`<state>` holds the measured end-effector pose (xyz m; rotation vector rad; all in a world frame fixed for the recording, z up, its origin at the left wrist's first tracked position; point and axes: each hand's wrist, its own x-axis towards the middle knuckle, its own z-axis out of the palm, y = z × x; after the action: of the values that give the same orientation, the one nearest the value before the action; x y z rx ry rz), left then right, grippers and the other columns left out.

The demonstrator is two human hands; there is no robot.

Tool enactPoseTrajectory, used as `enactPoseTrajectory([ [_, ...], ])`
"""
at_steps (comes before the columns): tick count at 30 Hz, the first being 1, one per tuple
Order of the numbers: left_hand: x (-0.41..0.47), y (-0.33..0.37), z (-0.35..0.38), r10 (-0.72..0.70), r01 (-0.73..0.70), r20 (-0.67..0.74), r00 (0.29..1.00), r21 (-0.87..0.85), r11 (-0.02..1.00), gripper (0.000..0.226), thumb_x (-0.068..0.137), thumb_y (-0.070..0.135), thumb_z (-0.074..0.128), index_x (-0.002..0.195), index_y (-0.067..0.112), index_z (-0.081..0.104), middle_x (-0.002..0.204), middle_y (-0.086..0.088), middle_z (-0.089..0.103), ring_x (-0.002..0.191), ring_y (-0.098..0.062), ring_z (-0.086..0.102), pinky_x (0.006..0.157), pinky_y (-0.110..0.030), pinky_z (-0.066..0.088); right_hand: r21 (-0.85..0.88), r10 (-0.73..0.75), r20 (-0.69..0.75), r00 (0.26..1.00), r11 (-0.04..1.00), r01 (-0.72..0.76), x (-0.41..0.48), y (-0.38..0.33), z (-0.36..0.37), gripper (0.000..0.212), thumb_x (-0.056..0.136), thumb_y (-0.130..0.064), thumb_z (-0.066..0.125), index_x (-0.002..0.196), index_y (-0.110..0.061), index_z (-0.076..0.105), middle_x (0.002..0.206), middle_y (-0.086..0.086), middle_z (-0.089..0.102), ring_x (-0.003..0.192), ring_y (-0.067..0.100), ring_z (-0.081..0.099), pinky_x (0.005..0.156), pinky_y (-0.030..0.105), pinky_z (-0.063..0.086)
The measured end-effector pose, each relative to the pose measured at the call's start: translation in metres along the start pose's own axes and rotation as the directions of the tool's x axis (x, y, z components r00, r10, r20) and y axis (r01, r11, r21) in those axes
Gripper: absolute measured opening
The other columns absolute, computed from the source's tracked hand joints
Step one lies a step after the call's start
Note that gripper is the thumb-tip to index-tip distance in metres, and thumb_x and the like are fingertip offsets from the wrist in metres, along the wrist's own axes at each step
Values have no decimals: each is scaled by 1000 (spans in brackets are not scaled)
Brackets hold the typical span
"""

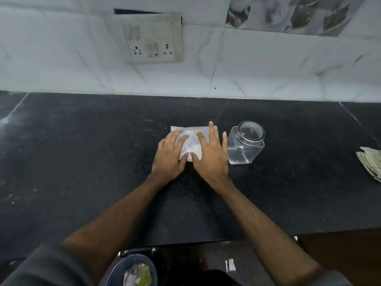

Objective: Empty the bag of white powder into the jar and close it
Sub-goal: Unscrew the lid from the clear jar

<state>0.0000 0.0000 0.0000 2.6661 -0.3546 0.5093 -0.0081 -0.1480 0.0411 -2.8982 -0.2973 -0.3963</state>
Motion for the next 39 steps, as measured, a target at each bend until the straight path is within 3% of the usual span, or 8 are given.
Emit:
enactPoseTrajectory([
  [4, 11, 29, 9, 45, -44, 2, 999, -182, 982, 53, 88, 30, 62, 136, 13, 47, 139, -10, 52, 131, -24, 45, 104, -43, 43, -12, 73, -87, 994, 997, -74, -2, 23, -18, 63, 83, -35, 72, 139, -12, 56, 162, 21, 30, 149, 35, 31, 123, 42, 0],
  [9, 47, 79, 17, 83, -53, 68, 994, -354, 934, 77, 77, 32, 70, 143, 13, 37, 138, -10, 48, 127, -25, 46, 101, -39, 47, 29, 190, -138, 972, 982, -188, 11, 72, -37, 59, 88, -39, 67, 141, -15, 54, 164, 16, 26, 152, 28, 27, 123, 43, -3],
  [15, 85, 120, 37, 51, -2, 97, 994, -442, 897, 96, 71, 38, 75, 149, 13, 25, 148, -9, 37, 136, -23, 37, 112, -39, 38, 123, 259, -89, 962, 961, -248, 21, 117, -44, 62, 89, -45, 66, 142, -18, 51, 166, 15, 22, 155, 26, 19, 123, 43, -2],
  [18, 98, 127, 49, 51, 79, 221, 974, -544, 835, 107, 73, 33, 77, 153, 22, 6, 154, -2, 36, 141, -15, 37, 115, -39, 37, 208, 280, -20, 960, 940, -270, 23, 125, -42, 73, 86, -46, 68, 149, -18, 43, 165, 18, 23, 153, 30, 24, 125, 50, 16],
  [21, 102, 128, 57, 59, 136, 296, 953, -594, 793, 117, 72, 31, 81, 153, 29, -4, 144, 5, 49, 130, -10, 51, 110, -36, 43, 320, 302, 20, 953, 901, -293, 23, 128, -42, 80, 84, -45, 71, 152, -18, 37, 160, 15, 34, 143, 30, 43, 110, 49, 45],
  [26, 95, 123, 57, 50, 151, 292, 955, -624, 767, 116, 67, 34, 83, 153, 25, 6, 139, 8, 54, 125, -9, 54, 109, -36, 44, 341, 324, -22, 946, 892, -298, 17, 126, -41, 84, 79, -48, 74, 150, -20, 40, 145, 5, 49, 129, 23, 53, 98, 42, 53],
  [36, 38, 108, 23, 27, 191, 297, 954, -678, 710, 108, 64, 37, 87, 150, 30, 20, 141, 11, 51, 129, -2, 50, 111, -33, 42, 326, 353, -9, 935, 885, -331, -26, 83, -35, 90, 72, -60, 67, 149, -24, 41, 132, 7, 46, 117, 22, 45, 90, 41, 52],
  [39, 16, 98, 17, -16, 213, 276, 961, -705, 676, 105, 69, 31, 85, 150, 23, 19, 138, 6, 53, 126, -9, 54, 109, -37, 44, 327, 338, -33, 941, 893, -309, -38, 65, -31, 88, 70, -61, 67, 147, -24, 44, 129, 5, 46, 114, 19, 43, 90, 39, 52],
])
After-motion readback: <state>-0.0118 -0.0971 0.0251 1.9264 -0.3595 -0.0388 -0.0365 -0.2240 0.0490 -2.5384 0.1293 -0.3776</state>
